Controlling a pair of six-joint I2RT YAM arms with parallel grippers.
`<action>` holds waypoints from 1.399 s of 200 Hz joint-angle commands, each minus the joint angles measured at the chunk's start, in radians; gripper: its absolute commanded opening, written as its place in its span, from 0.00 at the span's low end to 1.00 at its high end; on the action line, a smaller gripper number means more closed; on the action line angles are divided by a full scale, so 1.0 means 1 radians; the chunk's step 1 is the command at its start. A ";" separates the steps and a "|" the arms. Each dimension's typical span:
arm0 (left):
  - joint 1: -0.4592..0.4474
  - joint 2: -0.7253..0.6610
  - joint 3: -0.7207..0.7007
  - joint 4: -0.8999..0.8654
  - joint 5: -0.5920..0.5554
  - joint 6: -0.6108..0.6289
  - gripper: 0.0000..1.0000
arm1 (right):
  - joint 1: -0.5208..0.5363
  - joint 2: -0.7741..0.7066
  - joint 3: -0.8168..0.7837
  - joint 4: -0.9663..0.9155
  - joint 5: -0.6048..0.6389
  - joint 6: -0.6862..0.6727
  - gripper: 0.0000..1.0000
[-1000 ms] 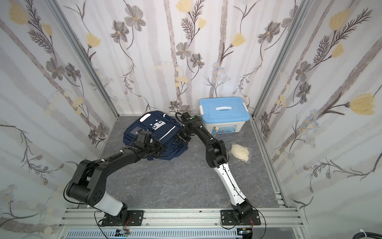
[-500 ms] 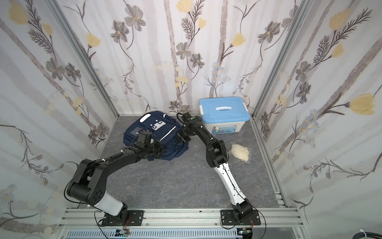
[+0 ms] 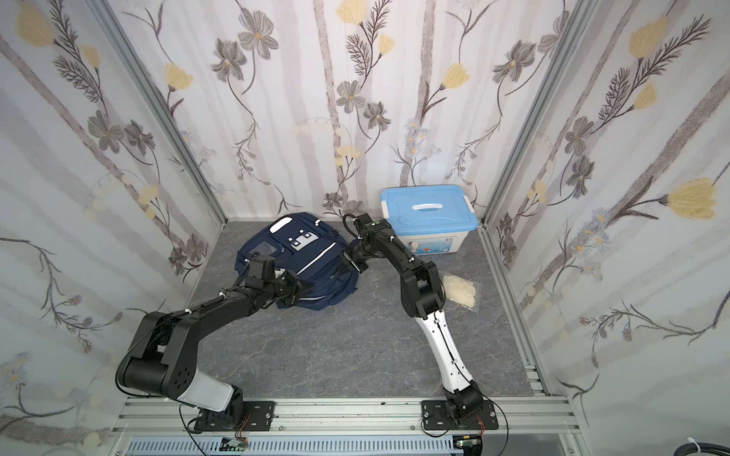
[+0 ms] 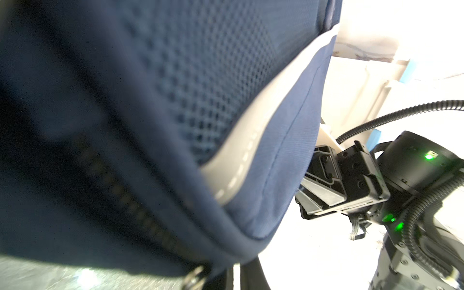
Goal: Zip up the backpack
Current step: Zip the zipper on the backpack.
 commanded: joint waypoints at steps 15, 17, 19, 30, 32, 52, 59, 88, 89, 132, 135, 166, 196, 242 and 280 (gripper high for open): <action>0.095 -0.040 -0.020 -0.228 -0.035 0.114 0.00 | -0.049 -0.036 -0.014 -0.090 0.170 -0.123 0.00; 0.102 -0.042 -0.021 -0.232 -0.032 0.117 0.00 | -0.050 -0.038 -0.014 -0.093 0.174 -0.127 0.00; 0.107 -0.043 -0.022 -0.236 -0.030 0.121 0.00 | -0.050 -0.037 -0.014 -0.096 0.178 -0.133 0.00; 0.137 -0.049 -0.029 -0.255 -0.018 0.135 0.00 | -0.052 -0.042 -0.013 -0.118 0.203 -0.165 0.00; 0.142 -0.051 -0.028 -0.260 -0.017 0.137 0.00 | -0.053 -0.042 -0.013 -0.124 0.208 -0.173 0.00; 0.192 -0.062 -0.030 -0.306 -0.008 0.172 0.00 | -0.056 -0.047 -0.014 -0.189 0.254 -0.246 0.00; 0.206 -0.064 -0.027 -0.314 -0.002 0.176 0.00 | -0.057 -0.052 -0.019 -0.197 0.266 -0.258 0.00; 0.232 -0.062 0.006 -0.346 0.021 0.190 0.00 | -0.057 -0.039 0.023 -0.199 0.295 -0.281 0.00; 0.234 -0.063 0.006 -0.349 0.020 0.192 0.00 | -0.058 -0.039 0.023 -0.198 0.297 -0.283 0.00; 0.390 -0.051 0.065 -0.502 0.013 0.328 0.00 | -0.061 -0.096 -0.055 -0.225 0.350 -0.388 0.00; 0.392 -0.048 0.077 -0.510 0.014 0.332 0.00 | -0.058 -0.098 -0.056 -0.225 0.351 -0.392 0.00; 0.339 -0.043 0.147 -0.519 0.015 0.277 0.18 | 0.002 -0.075 0.007 -0.222 0.348 -0.400 0.00; 0.304 -0.163 0.160 -0.540 -0.040 0.171 0.47 | 0.054 -0.052 0.055 -0.214 0.359 -0.387 0.00; 0.139 -0.312 0.097 -0.470 -0.081 -0.105 0.57 | 0.082 -0.053 0.061 -0.149 0.361 -0.308 0.00; -0.015 -0.283 0.038 -0.311 -0.176 -0.271 0.56 | 0.093 -0.066 0.059 -0.142 0.382 -0.301 0.00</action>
